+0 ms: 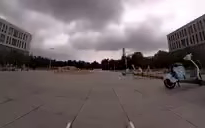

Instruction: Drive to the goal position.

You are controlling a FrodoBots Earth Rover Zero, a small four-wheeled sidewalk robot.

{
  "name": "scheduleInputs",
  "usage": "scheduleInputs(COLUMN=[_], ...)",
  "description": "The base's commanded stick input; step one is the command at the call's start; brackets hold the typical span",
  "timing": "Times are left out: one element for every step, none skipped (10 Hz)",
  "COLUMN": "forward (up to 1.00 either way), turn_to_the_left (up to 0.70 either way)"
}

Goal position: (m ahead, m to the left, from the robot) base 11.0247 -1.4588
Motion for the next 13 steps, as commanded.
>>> scheduleInputs(forward=[0.50, 0.50, 0.50, 0.50, 0.25, 0.25, 0.50, 0.50, 0.50, 0.50, 0.50, 0.50, 0.50], turn_to_the_left=[0.01, 0.01, 0.01, 0.01, 0.01, 0.00, 0.01, 0.01, 0.01, 0.01, 0.01, 0.01, 0.01])
